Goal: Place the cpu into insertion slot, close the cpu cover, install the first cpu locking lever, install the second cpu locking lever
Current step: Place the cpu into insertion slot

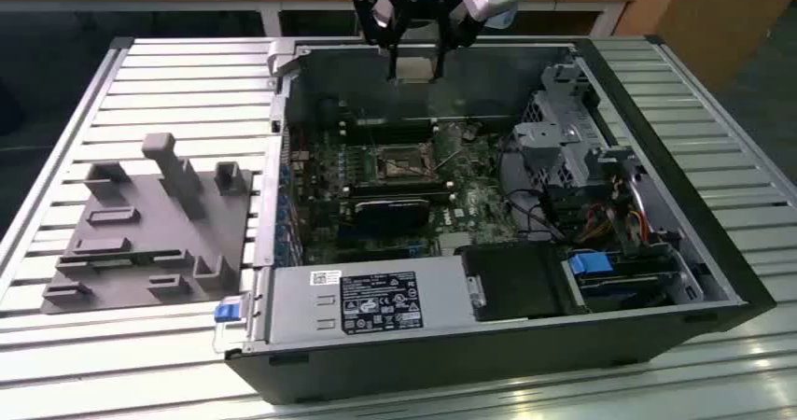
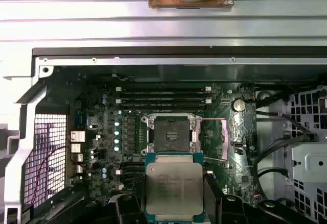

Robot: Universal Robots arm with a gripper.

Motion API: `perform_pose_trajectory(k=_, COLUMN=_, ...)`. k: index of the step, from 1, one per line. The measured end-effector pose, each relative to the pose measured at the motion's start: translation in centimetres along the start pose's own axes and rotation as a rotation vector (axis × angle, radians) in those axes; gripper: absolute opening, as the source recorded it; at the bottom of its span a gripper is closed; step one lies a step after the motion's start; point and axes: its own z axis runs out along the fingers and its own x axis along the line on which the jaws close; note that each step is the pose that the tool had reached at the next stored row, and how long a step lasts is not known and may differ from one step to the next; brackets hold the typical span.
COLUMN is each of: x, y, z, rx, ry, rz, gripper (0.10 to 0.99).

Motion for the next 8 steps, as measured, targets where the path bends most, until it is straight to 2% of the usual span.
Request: perform_pose_trajectory(k=8, x=0.00, y=0.00, z=0.00, rx=0.000, ry=0.0000, rz=0.000, gripper=0.537)
